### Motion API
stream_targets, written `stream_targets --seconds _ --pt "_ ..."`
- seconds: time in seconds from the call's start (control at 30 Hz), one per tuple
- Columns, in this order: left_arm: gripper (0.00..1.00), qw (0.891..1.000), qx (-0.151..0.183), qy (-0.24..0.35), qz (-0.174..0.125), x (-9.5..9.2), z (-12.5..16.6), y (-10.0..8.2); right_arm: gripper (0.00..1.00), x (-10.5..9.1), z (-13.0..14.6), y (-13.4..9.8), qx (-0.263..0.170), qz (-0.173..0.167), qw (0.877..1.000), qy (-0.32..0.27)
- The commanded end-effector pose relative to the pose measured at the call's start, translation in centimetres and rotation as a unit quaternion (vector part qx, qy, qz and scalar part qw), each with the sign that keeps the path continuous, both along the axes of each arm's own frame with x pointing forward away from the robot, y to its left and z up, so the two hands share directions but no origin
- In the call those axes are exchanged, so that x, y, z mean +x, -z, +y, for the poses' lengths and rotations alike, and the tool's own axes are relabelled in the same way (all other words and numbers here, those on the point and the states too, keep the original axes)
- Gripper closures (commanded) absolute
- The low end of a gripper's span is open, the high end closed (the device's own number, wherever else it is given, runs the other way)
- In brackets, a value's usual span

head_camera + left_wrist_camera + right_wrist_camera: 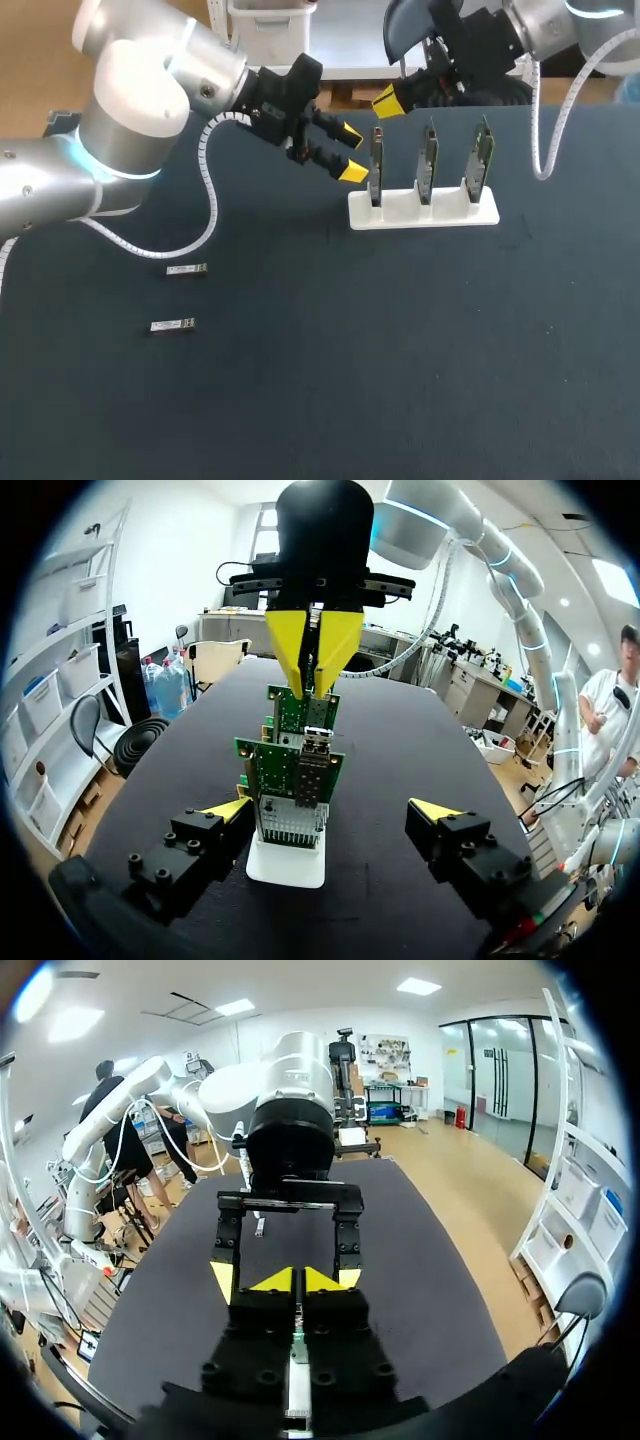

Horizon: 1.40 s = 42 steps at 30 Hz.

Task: Pick up the optical module with the left hand, and insert it into the network port with the right hand.

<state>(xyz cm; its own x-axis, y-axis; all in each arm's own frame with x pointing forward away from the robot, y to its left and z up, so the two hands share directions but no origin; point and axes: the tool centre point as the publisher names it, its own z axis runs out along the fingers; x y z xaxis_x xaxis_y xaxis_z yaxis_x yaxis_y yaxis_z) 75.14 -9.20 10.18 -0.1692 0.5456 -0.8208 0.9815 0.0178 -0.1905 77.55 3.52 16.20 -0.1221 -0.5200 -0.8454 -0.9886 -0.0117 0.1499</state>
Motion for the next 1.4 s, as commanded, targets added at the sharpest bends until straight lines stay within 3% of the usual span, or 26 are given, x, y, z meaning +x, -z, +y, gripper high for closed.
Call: stream_targets --seconds 0.03,1.4 --pt "0.0 1.0 0.001 0.002 0.001 0.2 -0.1 0.0 1.0 0.2 0.2 0.3 -0.002 0.002 1.0 0.001" --pt "0.0 1.0 0.001 0.002 0.001 0.2 -0.1 0.0 1.0 -0.2 0.1 4.2 -0.044 0.039 0.998 0.005"
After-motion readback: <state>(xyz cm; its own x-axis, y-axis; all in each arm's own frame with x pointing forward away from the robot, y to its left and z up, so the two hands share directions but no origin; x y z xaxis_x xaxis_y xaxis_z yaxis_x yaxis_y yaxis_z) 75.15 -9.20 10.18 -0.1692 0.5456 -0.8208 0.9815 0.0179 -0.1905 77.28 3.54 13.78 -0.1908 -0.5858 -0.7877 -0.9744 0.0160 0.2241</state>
